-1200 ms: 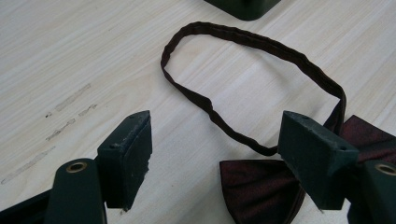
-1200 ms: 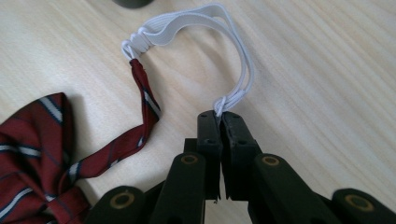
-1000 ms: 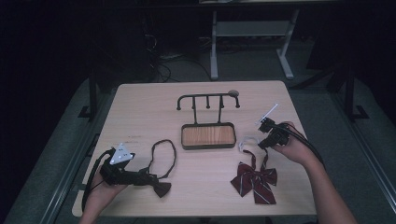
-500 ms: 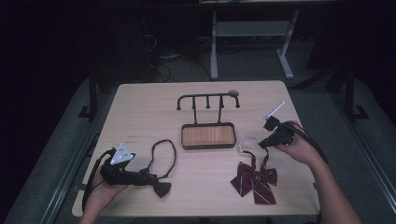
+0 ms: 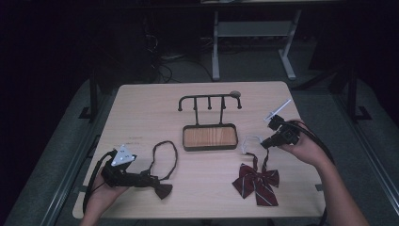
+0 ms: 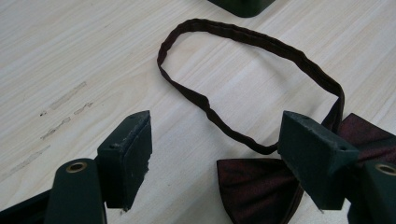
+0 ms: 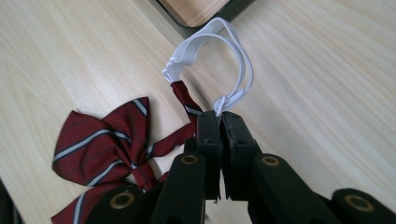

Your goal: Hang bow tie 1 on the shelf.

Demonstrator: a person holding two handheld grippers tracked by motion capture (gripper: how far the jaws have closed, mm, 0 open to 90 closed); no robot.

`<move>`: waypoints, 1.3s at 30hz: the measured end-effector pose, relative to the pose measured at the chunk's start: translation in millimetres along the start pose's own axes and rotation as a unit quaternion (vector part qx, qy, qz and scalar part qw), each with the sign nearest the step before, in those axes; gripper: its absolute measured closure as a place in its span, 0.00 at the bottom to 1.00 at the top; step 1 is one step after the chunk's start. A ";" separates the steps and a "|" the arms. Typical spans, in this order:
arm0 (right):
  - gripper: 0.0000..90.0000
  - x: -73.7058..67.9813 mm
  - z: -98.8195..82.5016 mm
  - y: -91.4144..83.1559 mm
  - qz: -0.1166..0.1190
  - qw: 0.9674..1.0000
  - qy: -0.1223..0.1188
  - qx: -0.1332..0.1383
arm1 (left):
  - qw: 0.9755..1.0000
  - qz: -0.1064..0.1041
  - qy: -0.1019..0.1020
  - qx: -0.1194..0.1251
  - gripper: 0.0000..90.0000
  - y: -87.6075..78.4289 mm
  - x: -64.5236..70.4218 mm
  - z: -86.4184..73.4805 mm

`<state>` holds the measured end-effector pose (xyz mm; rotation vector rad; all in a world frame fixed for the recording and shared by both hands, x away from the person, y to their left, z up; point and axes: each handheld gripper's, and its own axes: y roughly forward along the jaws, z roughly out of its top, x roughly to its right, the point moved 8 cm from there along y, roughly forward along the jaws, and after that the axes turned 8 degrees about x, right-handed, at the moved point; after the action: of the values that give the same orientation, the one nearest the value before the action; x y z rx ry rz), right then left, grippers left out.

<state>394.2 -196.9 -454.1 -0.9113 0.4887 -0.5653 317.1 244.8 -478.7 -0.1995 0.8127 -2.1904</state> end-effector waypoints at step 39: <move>0.96 -33.5 29.6 -39.7 0.013 0.999 -0.046 0.023 | 1.000 -0.001 -0.001 -0.002 0.29 0.6 0.3 -1.0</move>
<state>377.4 -177.2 -400.1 -0.8818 0.4018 -0.5063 316.9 244.8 -479.9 -0.2042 0.8168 -2.1908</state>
